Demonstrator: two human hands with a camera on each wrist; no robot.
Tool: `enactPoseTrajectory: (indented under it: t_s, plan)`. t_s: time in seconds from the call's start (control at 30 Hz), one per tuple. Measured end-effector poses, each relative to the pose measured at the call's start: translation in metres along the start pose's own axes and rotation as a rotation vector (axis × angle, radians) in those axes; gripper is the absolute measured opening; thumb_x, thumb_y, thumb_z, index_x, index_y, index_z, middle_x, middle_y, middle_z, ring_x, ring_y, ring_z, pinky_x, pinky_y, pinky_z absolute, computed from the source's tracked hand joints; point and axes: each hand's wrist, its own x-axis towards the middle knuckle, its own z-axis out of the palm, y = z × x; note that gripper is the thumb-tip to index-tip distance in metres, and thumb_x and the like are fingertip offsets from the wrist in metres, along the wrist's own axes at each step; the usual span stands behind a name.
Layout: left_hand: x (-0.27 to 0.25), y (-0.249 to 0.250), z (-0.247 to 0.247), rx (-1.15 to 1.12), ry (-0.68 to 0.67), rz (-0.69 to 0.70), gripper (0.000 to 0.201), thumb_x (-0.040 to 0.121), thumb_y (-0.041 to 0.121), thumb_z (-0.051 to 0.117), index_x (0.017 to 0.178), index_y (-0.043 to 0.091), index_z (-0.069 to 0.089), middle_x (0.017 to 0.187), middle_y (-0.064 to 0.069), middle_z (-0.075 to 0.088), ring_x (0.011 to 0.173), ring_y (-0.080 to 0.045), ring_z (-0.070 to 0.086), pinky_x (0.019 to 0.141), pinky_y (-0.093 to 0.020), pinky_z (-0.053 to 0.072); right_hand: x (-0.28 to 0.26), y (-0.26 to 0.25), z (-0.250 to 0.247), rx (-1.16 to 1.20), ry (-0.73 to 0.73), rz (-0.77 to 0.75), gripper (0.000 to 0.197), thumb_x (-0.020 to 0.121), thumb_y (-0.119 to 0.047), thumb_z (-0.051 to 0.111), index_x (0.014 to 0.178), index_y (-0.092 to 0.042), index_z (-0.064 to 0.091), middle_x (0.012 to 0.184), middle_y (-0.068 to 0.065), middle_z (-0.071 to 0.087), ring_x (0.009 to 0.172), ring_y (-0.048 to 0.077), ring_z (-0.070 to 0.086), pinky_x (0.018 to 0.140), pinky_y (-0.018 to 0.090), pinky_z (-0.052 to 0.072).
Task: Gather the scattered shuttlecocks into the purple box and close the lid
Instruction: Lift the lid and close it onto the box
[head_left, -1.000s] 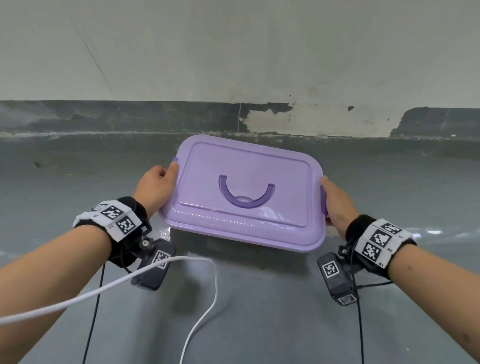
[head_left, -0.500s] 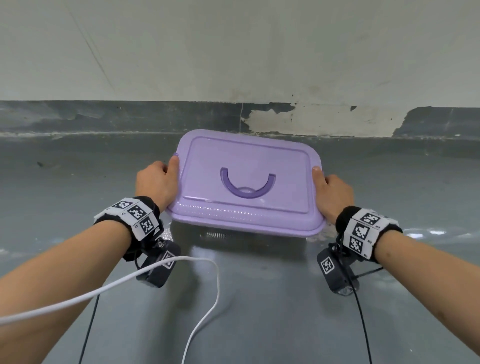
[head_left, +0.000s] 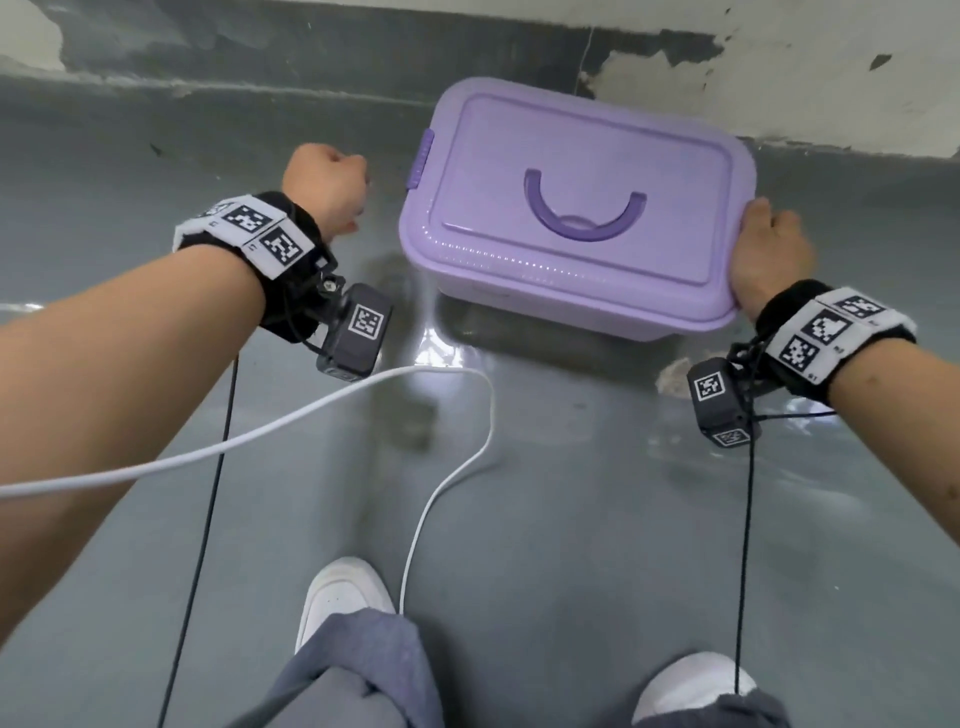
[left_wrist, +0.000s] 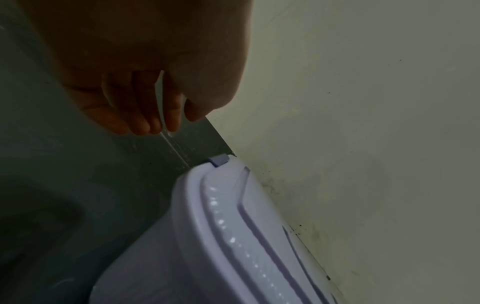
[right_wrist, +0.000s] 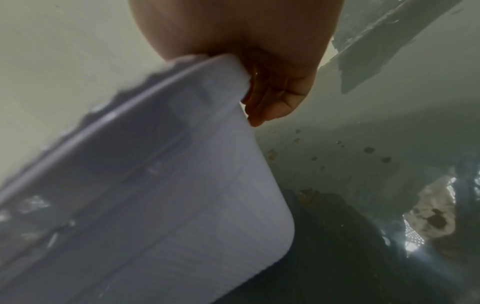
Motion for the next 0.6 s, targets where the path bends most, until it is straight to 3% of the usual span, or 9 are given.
enactPoseTrajectory:
  t_s: [0.1,0.33,0.6]
  plan:
    - [-0.002,-0.005,-0.006,-0.030,-0.022,-0.015,0.024,0.090,0.016,0.048,0.066,0.019,0.051,0.066,0.001,0.052,0.051,-0.011,0.048,0.048,-0.021,0.045,0.001,0.000,0.002,-0.002,0.024,0.015,0.055,0.101,-0.042,0.026,0.129,0.000,0.046,0.138,0.024,0.047,0.125,0.037,0.045,0.099,0.035,0.034]
    - [-0.014,-0.005,-0.011,-0.061,-0.079,0.006,0.022,0.090,0.015,0.049,0.068,0.020,0.053,0.070,0.001,0.054,0.055,-0.012,0.049,0.053,-0.022,0.044,-0.003,0.000,-0.001,0.008,0.020,0.035,0.059,0.100,-0.046,0.026,0.129,0.002,0.046,0.137,0.027,0.047,0.124,0.038,0.046,0.099,0.036,0.034]
    - [-0.027,0.012,-0.003,0.006,-0.120,0.053,0.023,0.088,0.014,0.048,0.066,0.018,0.053,0.068,0.000,0.054,0.054,-0.012,0.051,0.052,-0.024,0.046,-0.009,0.005,-0.012,-0.049,0.002,0.003,0.055,0.102,-0.042,0.026,0.132,0.000,0.043,0.141,0.024,0.044,0.128,0.036,0.044,0.100,0.034,0.033]
